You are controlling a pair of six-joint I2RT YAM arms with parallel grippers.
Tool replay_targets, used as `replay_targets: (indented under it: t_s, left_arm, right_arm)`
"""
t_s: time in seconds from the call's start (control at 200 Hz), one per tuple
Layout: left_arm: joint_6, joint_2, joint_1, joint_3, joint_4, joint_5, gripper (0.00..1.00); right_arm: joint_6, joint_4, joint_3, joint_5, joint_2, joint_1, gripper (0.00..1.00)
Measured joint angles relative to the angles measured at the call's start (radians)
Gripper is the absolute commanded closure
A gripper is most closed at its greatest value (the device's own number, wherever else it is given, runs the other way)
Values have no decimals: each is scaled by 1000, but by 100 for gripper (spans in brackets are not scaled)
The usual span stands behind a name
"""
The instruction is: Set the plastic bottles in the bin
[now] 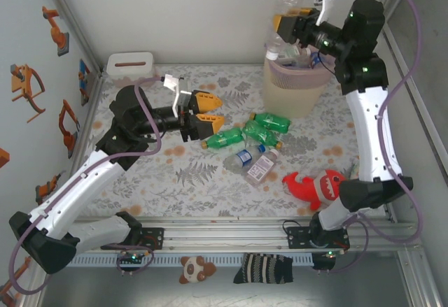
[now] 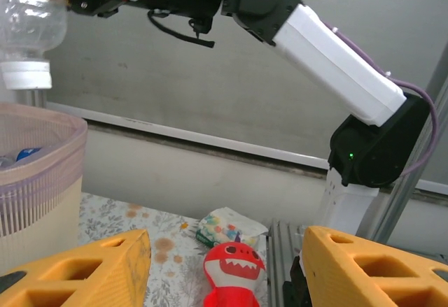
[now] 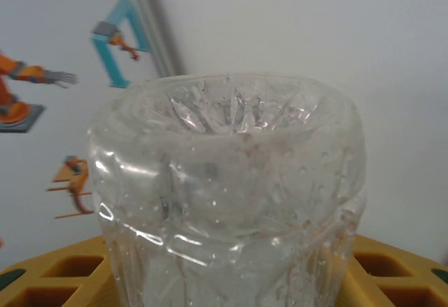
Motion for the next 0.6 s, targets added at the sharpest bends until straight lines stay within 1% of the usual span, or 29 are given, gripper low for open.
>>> replay_targets:
  t_s: [0.09,0.21,0.335,0.456,0.601]
  left_arm:
    - [4,0,0,0,-6,-8,42]
    - [9,0,0,-1,-8,-23,42]
    - [9,-1,0,-11,-8,-31,42]
    - [9,-1,0,-21,-10,-39,43]
    - [9,-1,0,-24,-10,-46,43]
  right_arm:
    - [4,-41,28,79,58,-41,50]
    - [35,-94,76,230,146,-71,56]
    - [96,-134,107,405,222,-74,55]
    - [211,-135,106,544,276,-74,54]
    - [438,-119,107,675,347,-74,54]
